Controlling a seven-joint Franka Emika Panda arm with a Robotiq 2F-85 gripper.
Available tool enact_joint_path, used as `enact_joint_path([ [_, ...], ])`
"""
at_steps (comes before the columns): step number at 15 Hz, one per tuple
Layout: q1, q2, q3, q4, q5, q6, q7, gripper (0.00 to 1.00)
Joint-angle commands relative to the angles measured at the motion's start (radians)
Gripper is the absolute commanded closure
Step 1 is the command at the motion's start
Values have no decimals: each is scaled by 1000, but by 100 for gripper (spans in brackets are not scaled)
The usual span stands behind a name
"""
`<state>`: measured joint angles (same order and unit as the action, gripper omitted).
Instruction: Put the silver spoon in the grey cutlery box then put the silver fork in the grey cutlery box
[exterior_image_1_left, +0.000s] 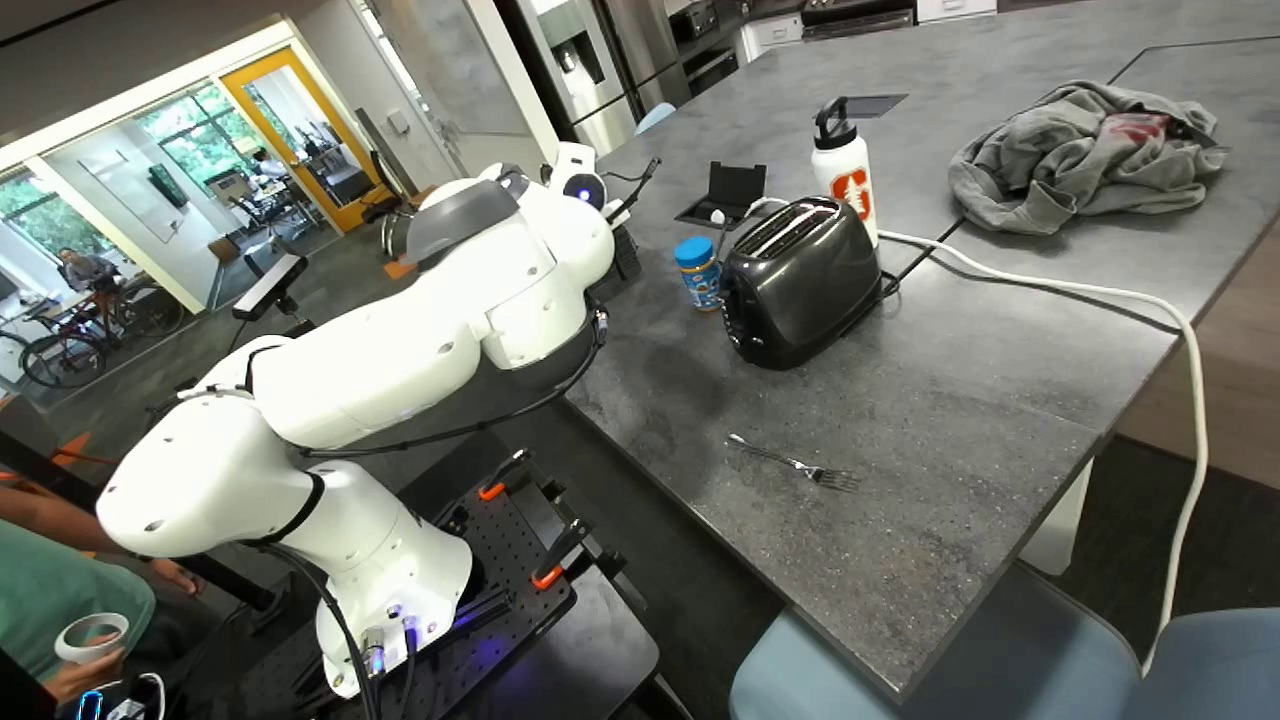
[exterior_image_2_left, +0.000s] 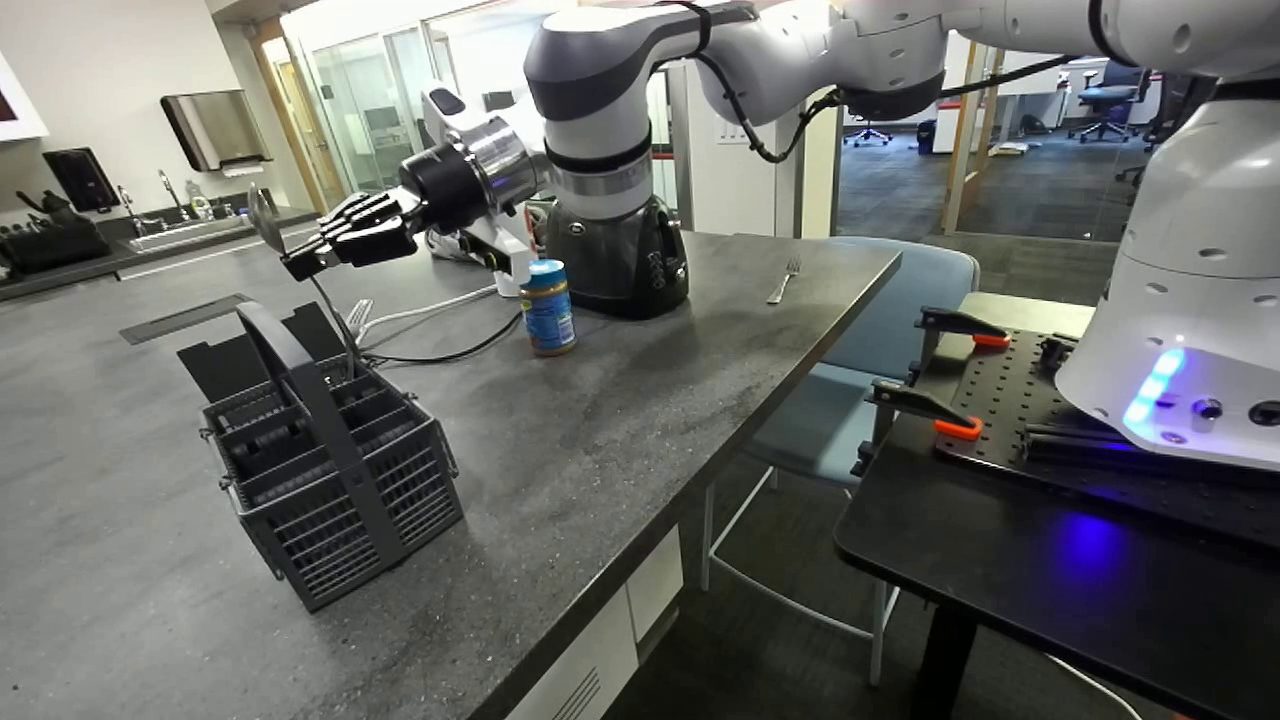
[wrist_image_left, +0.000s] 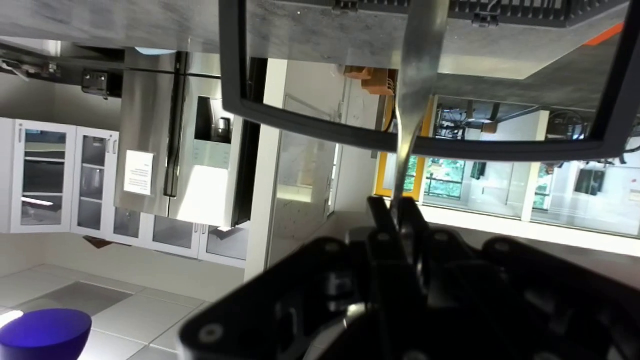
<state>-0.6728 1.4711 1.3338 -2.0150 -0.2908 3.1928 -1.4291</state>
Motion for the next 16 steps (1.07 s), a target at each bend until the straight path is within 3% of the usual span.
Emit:
enact_joint_path([
  [1, 6, 0, -2, 12, 46, 0, -46, 98],
  [8, 21, 0, -23, 26, 100, -14, -101, 98],
  [16, 37, 0, -12, 45, 248, -16, -273, 98],
])
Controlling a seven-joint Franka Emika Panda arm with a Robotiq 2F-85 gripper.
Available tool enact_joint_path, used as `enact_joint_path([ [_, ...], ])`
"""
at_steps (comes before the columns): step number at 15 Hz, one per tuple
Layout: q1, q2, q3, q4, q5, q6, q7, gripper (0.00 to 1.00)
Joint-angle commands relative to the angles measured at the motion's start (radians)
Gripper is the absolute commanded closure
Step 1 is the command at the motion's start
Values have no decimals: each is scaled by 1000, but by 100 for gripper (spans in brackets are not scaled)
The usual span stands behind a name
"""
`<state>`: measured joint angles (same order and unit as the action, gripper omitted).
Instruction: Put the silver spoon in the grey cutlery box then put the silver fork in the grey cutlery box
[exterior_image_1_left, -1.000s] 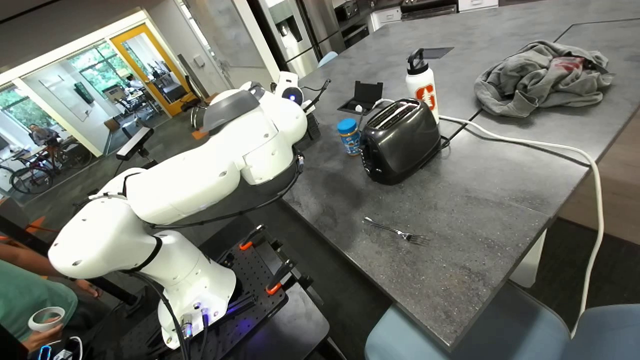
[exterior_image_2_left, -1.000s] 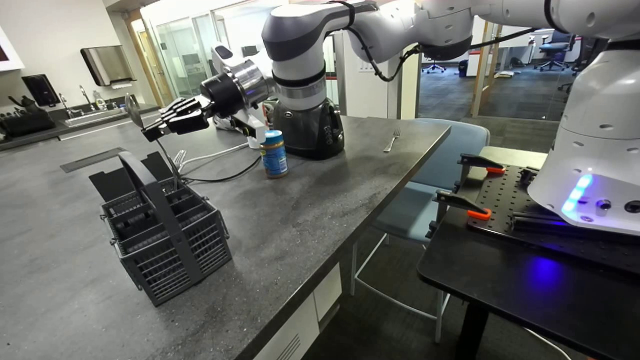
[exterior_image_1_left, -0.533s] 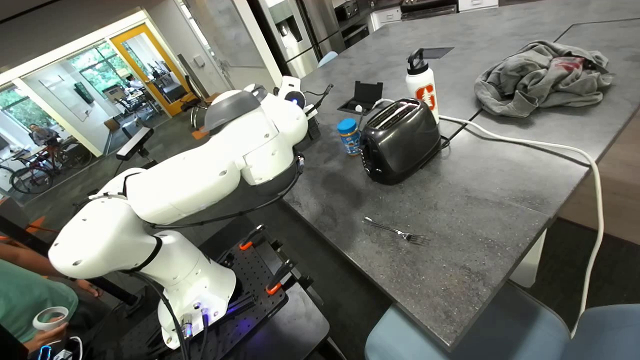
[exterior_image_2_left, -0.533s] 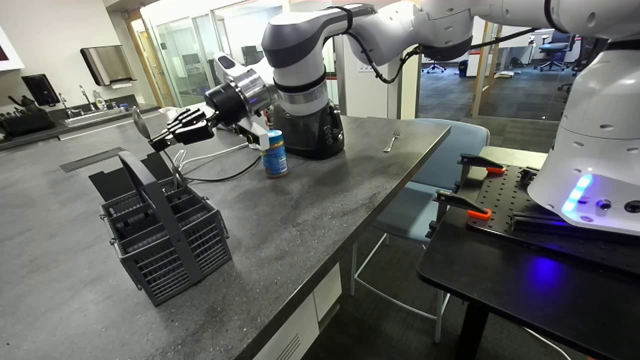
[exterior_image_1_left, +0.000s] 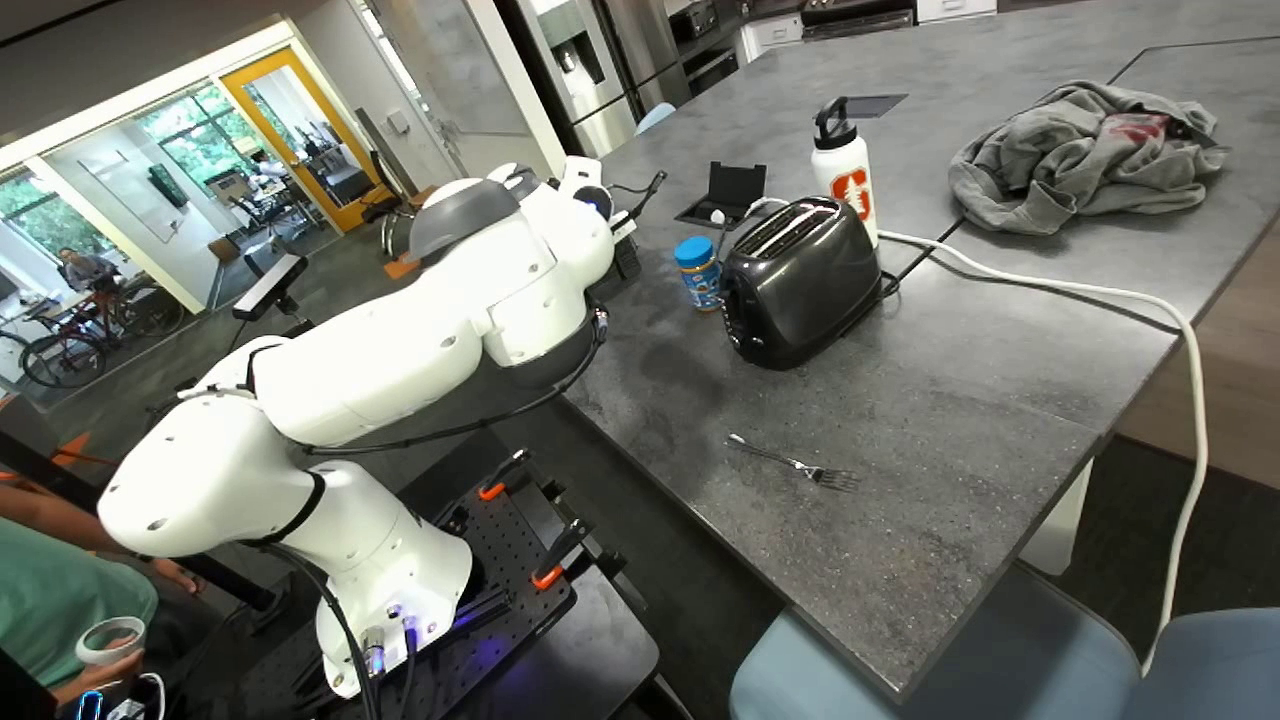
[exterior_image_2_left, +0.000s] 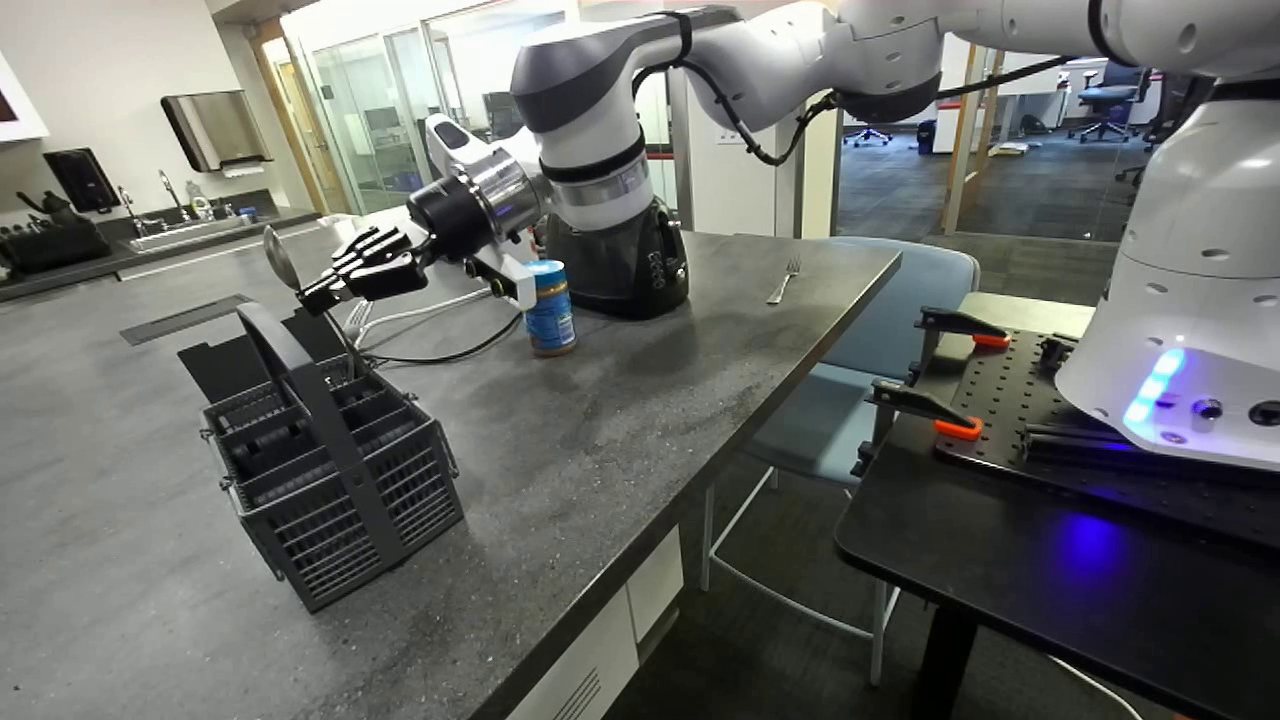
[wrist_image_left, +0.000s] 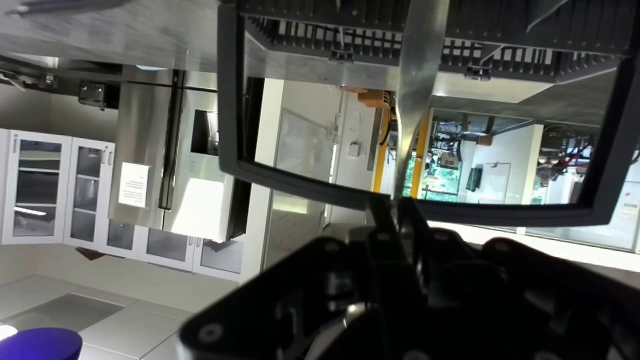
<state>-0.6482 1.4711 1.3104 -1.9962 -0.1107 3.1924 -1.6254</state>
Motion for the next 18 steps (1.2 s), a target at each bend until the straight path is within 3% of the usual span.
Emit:
enact_joint_path([
  [1, 16, 0, 11, 33, 89, -17, -97, 98],
  [10, 52, 0, -25, 95, 205, -55, -213, 98],
  [11, 57, 0, -33, 99, 200, -57, -216, 67],
  [13, 65, 0, -43, 105, 193, -56, -217, 59],
  [18, 63, 0, -38, 90, 154, -30, -215, 20],
])
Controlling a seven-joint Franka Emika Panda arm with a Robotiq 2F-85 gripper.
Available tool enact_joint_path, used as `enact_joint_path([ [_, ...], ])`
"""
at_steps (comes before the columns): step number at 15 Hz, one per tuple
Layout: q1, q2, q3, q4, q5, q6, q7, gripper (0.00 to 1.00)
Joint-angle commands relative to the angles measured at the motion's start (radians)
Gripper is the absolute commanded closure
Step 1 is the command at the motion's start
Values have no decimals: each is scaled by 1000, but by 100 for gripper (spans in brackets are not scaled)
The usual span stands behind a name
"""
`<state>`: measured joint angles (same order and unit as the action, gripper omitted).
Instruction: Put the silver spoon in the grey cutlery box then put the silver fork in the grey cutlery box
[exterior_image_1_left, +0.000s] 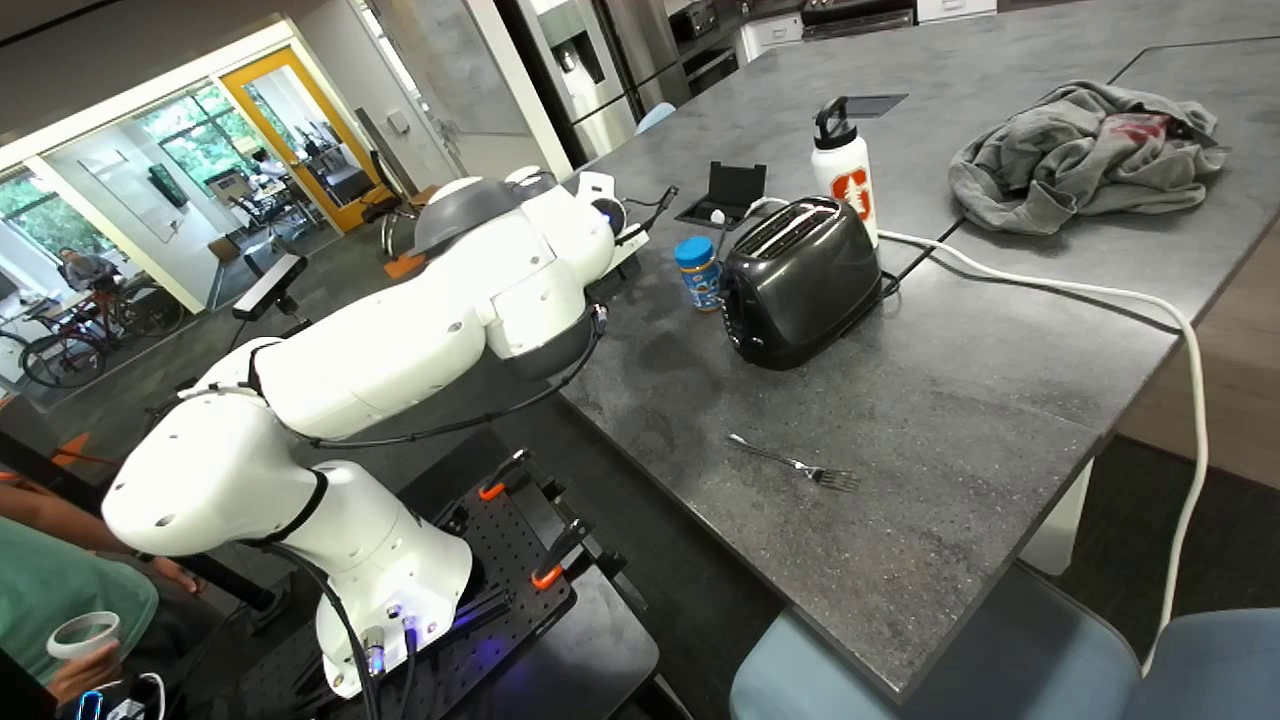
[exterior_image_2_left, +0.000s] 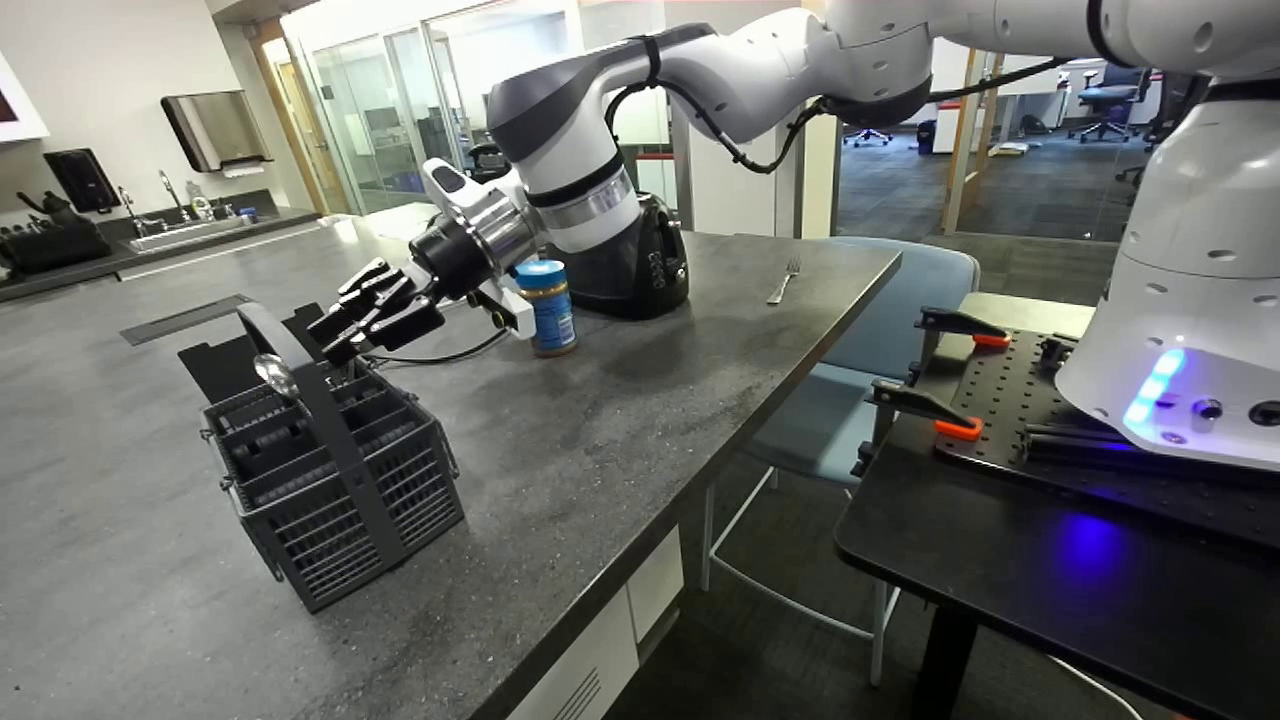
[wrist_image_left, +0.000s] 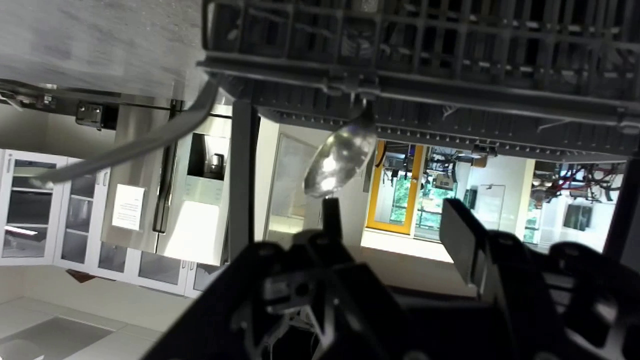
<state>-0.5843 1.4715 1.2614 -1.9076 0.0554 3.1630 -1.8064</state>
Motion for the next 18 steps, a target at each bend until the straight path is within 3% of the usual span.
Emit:
enact_joint_path([
  [1, -4, 0, 13, -6, -31, 9, -28, 13],
  [2, -8, -8, 14, -14, -41, 18, -24, 5],
  [3, -17, -5, 11, -24, -138, 29, 54, 1],
  [9, -64, -97, 23, -109, -300, 67, 198, 0],
  [12, -89, -185, 33, -172, -330, 87, 293, 0],
  [18, -100, -475, 22, -272, -316, 154, 581, 0],
])
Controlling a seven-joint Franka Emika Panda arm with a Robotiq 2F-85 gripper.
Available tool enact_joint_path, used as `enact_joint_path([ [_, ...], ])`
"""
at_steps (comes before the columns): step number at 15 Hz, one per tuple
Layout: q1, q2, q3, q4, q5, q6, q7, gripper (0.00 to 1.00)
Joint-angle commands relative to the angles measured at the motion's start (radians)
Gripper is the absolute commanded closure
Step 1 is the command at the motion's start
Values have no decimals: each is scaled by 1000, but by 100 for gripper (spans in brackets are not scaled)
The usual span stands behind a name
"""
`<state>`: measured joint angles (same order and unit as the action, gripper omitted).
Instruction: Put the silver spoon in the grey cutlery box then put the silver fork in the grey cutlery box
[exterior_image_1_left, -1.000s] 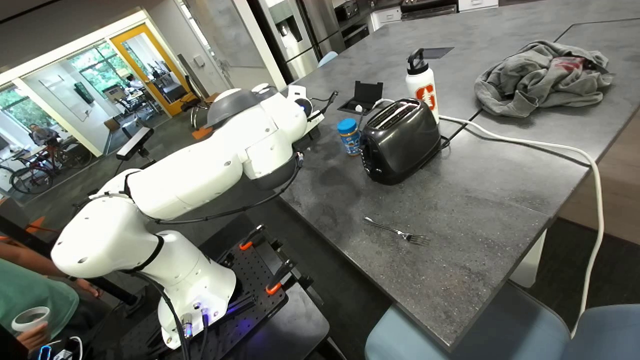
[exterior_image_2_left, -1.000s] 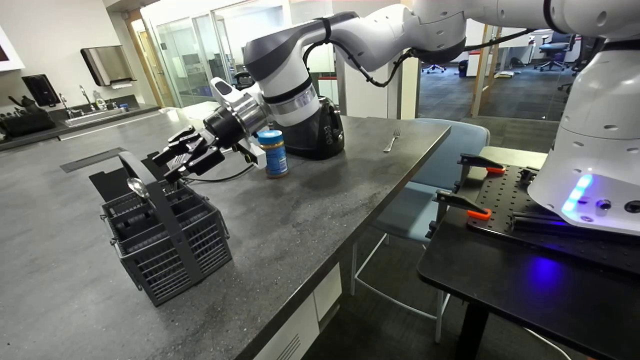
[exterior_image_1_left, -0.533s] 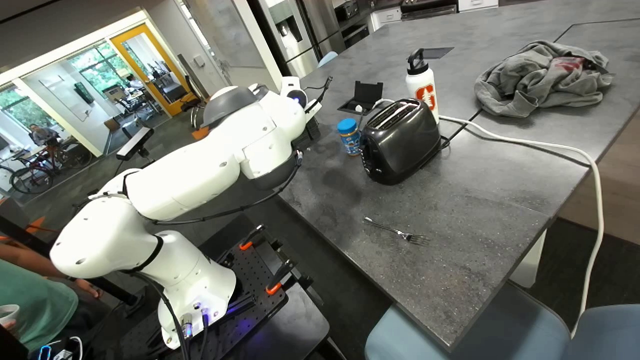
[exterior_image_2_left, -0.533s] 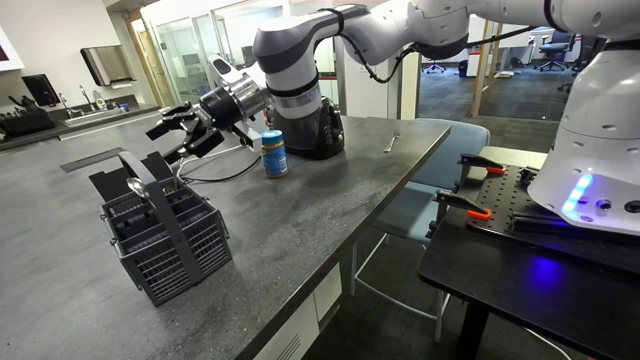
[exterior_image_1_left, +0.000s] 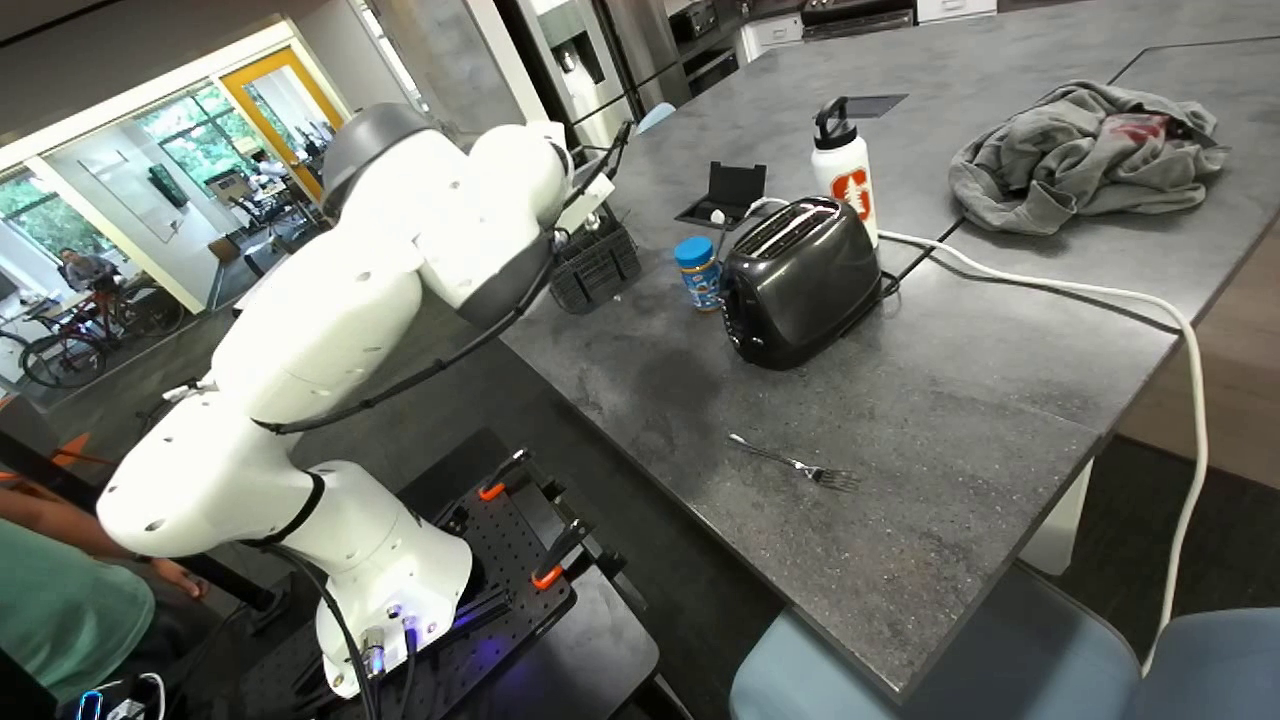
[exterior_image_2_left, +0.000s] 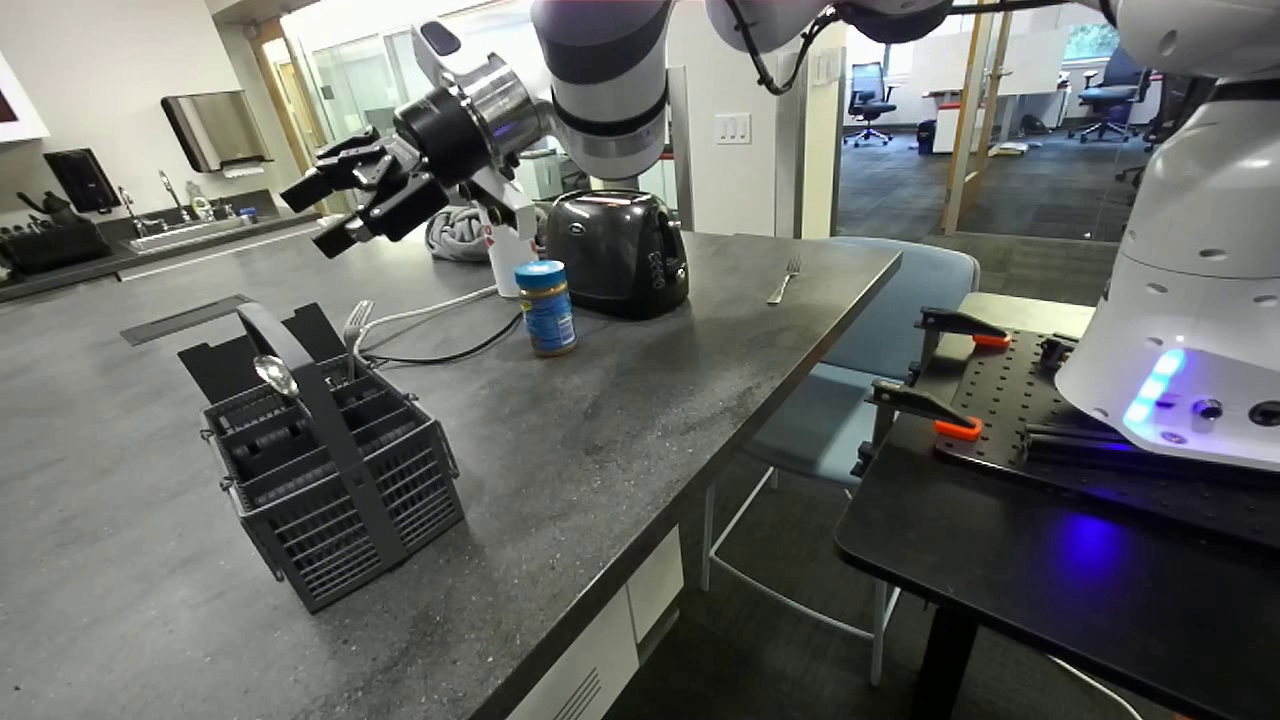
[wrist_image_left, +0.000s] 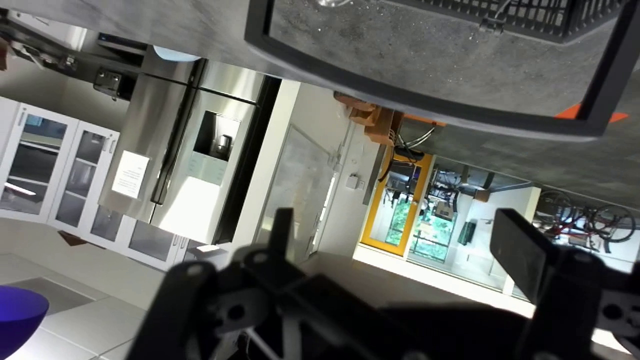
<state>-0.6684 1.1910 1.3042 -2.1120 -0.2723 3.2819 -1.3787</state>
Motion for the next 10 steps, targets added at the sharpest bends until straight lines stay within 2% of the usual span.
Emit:
enact_joint_path([
  [1, -16, -244, -31, -71, 13, 30, 206, 0],
  [6, -33, -476, -61, -89, 27, -24, 485, 0],
  [10, -103, -655, -24, -122, 21, -88, 711, 0],
])
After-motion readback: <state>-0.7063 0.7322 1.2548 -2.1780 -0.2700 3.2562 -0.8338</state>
